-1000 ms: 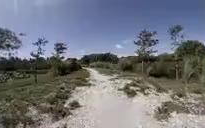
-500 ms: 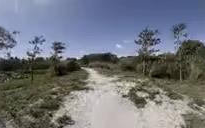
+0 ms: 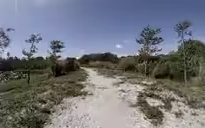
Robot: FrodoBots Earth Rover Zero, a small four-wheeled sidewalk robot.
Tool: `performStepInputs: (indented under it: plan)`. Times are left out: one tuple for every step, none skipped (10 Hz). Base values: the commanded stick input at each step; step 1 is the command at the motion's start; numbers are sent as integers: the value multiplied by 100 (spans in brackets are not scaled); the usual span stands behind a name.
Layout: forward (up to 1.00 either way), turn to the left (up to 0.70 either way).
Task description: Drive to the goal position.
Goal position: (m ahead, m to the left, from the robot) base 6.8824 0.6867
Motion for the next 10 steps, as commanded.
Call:
performStepInputs:
  plan:
    - [70, 0]
    - [70, 0]
    - [70, 0]
    - [70, 0]
    - [70, 0]
    - [70, 0]
    - [70, 0]
    - [70, 0]
    - [70, 0]
    - [70, 0]
